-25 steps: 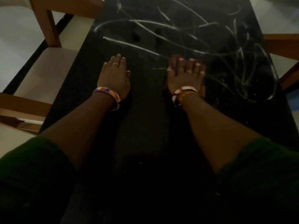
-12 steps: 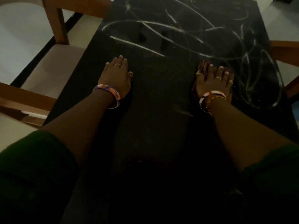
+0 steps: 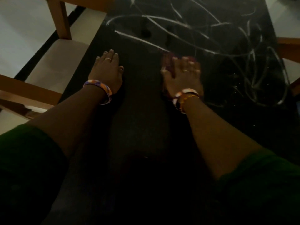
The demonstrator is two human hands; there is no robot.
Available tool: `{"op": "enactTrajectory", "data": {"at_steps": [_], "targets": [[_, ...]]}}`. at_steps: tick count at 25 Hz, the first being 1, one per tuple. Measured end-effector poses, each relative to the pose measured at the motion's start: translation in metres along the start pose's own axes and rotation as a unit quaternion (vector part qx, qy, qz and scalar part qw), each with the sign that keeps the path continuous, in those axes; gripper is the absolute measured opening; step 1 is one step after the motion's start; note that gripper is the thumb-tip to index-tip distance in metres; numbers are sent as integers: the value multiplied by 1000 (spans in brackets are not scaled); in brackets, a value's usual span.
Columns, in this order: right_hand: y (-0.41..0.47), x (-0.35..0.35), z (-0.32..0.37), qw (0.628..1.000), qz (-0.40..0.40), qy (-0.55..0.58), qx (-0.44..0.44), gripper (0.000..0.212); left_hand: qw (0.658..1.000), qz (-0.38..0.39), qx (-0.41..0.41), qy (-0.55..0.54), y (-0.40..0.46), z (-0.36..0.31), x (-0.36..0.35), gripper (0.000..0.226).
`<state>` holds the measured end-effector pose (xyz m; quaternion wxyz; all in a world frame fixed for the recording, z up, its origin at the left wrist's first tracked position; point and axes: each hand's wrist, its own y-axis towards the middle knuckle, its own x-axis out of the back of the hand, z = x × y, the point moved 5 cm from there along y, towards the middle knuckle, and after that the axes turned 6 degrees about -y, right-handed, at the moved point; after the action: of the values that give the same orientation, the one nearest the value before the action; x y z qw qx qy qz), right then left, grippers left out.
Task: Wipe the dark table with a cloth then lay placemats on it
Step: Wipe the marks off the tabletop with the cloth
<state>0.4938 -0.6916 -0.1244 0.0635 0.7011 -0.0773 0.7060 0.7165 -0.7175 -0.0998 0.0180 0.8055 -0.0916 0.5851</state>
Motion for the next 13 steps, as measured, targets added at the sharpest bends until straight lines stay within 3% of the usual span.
{"op": "enactTrajectory", "data": {"at_steps": [3, 5, 10, 13], "targets": [[-7, -1, -59, 987, 41, 1, -154, 66, 1000, -3, -10, -15, 1, 10, 4, 55], [-4, 3, -40, 980, 48, 23, -190, 63, 1000, -2, 4, -24, -1, 28, 7, 56], [25, 2, 109, 999, 38, 31, 15, 62, 999, 3, 38, -10, -6, 56, 12, 56], [21, 6, 131, 993, 60, 37, 98, 62, 999, 9, 36, 2, -5, 55, 14, 57]]}}
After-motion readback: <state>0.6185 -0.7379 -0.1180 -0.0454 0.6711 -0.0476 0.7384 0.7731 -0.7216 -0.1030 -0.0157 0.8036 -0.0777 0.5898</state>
